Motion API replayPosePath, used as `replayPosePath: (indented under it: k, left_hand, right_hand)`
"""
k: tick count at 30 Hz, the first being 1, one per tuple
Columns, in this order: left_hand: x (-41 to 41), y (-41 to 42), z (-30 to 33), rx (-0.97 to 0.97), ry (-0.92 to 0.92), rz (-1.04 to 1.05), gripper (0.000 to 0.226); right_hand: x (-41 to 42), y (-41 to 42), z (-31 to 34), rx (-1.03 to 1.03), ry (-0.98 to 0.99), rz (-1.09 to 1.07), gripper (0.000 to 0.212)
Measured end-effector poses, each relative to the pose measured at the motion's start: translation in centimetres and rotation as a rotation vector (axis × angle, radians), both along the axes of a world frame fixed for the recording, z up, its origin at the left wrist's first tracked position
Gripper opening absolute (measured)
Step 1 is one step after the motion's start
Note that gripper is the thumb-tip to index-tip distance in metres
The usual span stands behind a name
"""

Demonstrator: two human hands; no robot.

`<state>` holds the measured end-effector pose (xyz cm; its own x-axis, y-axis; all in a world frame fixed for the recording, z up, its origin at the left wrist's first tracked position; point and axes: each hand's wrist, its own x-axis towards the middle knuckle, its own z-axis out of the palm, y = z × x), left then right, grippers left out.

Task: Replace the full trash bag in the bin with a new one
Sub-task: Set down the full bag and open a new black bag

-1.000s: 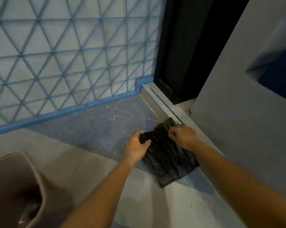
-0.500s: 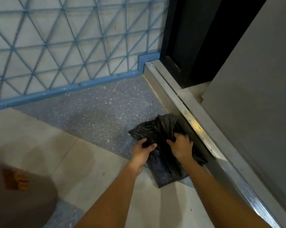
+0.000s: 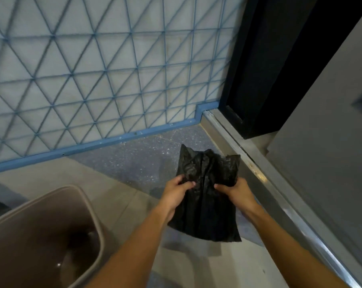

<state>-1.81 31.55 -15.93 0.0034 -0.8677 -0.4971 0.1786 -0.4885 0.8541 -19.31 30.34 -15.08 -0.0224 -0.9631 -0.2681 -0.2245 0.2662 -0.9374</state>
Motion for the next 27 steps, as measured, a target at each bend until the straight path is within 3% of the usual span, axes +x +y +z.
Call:
replayPosePath:
  k: [4, 8, 11, 13, 14, 16, 18, 22, 25, 27]
  left_hand:
    - [3.5, 0.1, 8.9, -0.053, -0.077, 0.056, 0.03]
    - [5.4, 0.7, 18.9, -0.08, -0.155, 0.166, 0.032]
    - [5.9, 1.4, 26.7, -0.033, -0.205, 0.301, 0.072]
    - [5.8, 2.1, 32.9, 0.172, -0.044, 0.318, 0.104]
    - [5.5, 2.7, 36.3, 0.256, 0.103, 0.252, 0.108]
    - [5.0, 3.5, 42.8, 0.302, 0.353, 0.107, 0.097]
    - [4.7, 3.9, 48.4, 0.268, 0.465, 0.027, 0.085]
    - [4.2, 4.7, 56.1, 0.153, 0.529, 0.162, 0.03]
    - [4.1, 4.9, 58.8, 0.077, 0.33, 0.296, 0.008]
    - [4.2, 4.9, 60.5, 0.045, 0.072, 0.33, 0.007]
  right_hand:
    - [2.0, 0.2, 9.2, -0.096, -0.013, -0.036, 0.022]
    - [4.2, 0.8, 19.1, -0.174, -0.019, -0.047, 0.018]
    - [5.9, 1.5, 26.8, -0.242, -0.06, -0.081, 0.017]
    - [7.3, 2.1, 32.2, -0.297, -0.063, -0.12, 0.026]
    - [8.0, 2.5, 34.9, -0.32, -0.054, -0.134, 0.028]
    - [9.4, 3.7, 40.1, -0.345, -0.029, -0.121, 0.033]
    - [10.4, 5.0, 44.7, -0.356, 0.011, -0.053, 0.039]
    - [11.2, 8.2, 52.6, -0.386, 0.192, 0.272, 0.024]
    - [9.2, 9.0, 56.9, -0.392, 0.24, 0.67, 0.019]
    - [6.7, 8.8, 59.9, -0.194, 0.069, 0.774, 0.021]
